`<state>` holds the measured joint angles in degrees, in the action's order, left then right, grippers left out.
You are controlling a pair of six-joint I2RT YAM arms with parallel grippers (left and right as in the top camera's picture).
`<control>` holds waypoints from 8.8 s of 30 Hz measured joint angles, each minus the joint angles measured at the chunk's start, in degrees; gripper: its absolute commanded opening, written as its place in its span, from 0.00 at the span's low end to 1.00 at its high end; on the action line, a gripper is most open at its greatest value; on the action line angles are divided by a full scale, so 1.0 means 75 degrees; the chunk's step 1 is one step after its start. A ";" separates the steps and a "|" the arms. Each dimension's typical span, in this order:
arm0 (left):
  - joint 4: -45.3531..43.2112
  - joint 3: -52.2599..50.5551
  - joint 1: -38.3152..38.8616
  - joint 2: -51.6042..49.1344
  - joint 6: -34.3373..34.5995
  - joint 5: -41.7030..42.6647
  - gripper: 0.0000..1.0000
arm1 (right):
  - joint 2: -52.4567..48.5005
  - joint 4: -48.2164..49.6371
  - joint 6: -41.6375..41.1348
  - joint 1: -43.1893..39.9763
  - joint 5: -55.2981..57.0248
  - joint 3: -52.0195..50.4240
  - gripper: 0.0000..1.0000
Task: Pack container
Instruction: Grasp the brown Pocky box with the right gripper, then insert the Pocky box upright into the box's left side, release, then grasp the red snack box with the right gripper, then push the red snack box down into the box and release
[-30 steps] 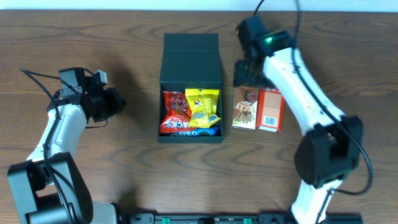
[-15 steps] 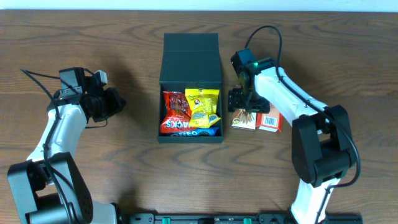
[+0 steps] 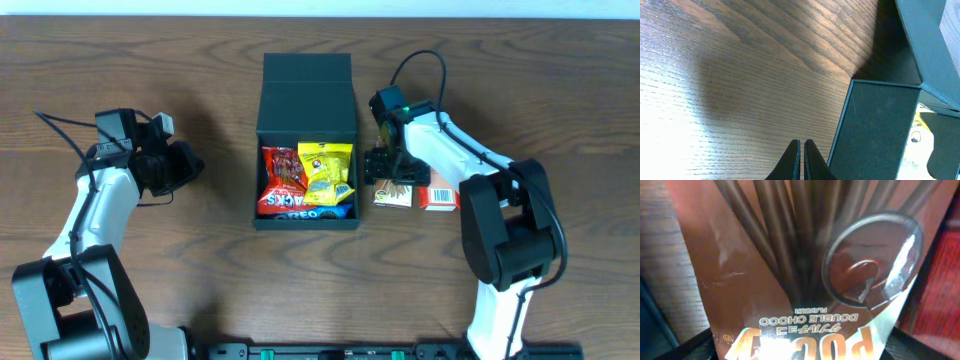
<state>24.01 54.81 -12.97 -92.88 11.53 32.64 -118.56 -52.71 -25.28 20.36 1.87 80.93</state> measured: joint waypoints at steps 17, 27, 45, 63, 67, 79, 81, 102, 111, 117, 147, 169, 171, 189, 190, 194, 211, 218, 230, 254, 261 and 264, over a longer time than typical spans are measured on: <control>0.0006 0.0000 0.0000 0.0000 0.0000 0.0052 0.06 | -0.0079 -0.1792 0.0029 -0.0026 -0.0079 0.2113 0.59; -0.0003 0.0000 0.0000 0.0000 0.0000 0.0052 0.06 | -0.0079 -0.2906 0.0038 0.0632 -0.0752 0.4491 0.57; 0.0207 0.0000 0.0000 0.0000 -0.0364 0.0052 0.06 | -0.1177 -0.2078 -0.1122 0.3048 -0.1195 0.4482 0.50; 0.0210 0.0000 0.0000 0.0000 -0.0548 0.0052 0.06 | -0.1265 -0.1821 -0.2122 0.3226 -0.1306 0.4482 0.75; 0.0210 0.0000 0.0000 0.0000 -0.0548 0.0052 0.06 | -0.1265 -0.2049 -0.2110 0.3214 -0.1309 0.4526 0.72; 0.0213 0.0000 0.0000 0.0000 -0.0548 0.0052 0.06 | -0.1274 -0.3360 -0.0294 0.2754 -0.1335 0.6627 0.01; 0.0213 0.0000 0.0000 0.0000 -0.0548 0.0052 0.06 | -0.1274 -0.3483 0.0154 0.2669 -0.1405 0.6674 0.02; 0.0274 0.0000 0.0000 0.0000 -0.0548 0.0052 0.06 | -0.1416 -0.0816 0.3657 0.1603 -0.6015 0.3360 0.02; 0.0408 0.0000 0.0000 0.0000 -0.0548 0.0052 0.06 | -0.1923 -0.0332 0.3666 0.1716 -0.6543 0.3357 0.02; 0.0472 0.0000 0.0000 0.0000 -0.0548 0.0052 0.06 | -0.1988 -0.0020 0.3663 0.1719 -0.6604 0.3357 0.02; 0.0542 0.0000 0.0000 0.0000 -0.0548 0.0020 0.06 | -0.1615 -0.3946 0.3214 -0.1731 0.0160 0.4057 0.99; 0.0510 0.0000 0.0000 0.0000 -0.0545 0.0020 0.06 | -0.1600 -0.2897 0.2401 -0.1833 -0.0108 0.2253 0.73; 0.0510 0.0000 0.0000 0.0000 -0.0545 0.0020 0.06 | -0.1609 -0.2999 0.2390 -0.1833 -0.0119 0.2372 0.73; 0.0510 0.0000 0.0000 0.0015 -0.0545 0.0020 0.06 | -0.1641 -0.4937 0.1355 0.0731 -0.0662 0.6458 0.69; 0.0510 0.0000 0.0000 0.0015 -0.0545 0.0020 0.06 | -0.1641 -0.4916 0.1204 0.1023 -0.0673 0.6458 0.69; 0.0542 0.0000 0.0000 0.0015 -0.0545 0.0017 0.06 | -0.1641 -0.4873 0.0510 0.1909 -0.0650 0.6458 0.69; 0.0592 0.0000 0.0000 0.0015 -0.0586 0.0017 0.06 | -0.1641 -0.4042 -0.1923 0.2381 -0.0204 0.4861 0.64; 0.0586 0.0000 0.0000 0.0015 -0.0603 0.0017 0.06 | -0.1641 -0.3911 -0.1574 0.2381 -0.0548 0.4529 0.71; 0.0574 0.0000 0.0000 0.0015 -0.0606 0.0015 0.06 | -0.1641 -0.5155 -0.0679 0.2212 -0.0682 0.6129 0.97; 0.0574 0.0000 0.0000 0.0015 -0.0606 -0.0035 0.06 | -0.1629 -0.2742 0.4220 0.0991 -0.6304 0.3316 0.02; 0.0557 0.0000 0.0000 0.0015 -0.0606 -0.0041 0.06 | -0.1530 -0.2387 0.4243 0.0627 -0.7283 0.2634 0.01; 0.0487 0.0000 0.0000 0.0015 -0.0603 -0.0041 0.06 | -0.1533 -0.2465 0.4252 0.0583 -0.7359 0.2690 0.01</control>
<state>27.66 54.81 -12.97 -92.77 7.01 32.34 -130.06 -71.20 6.61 24.73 -53.32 101.10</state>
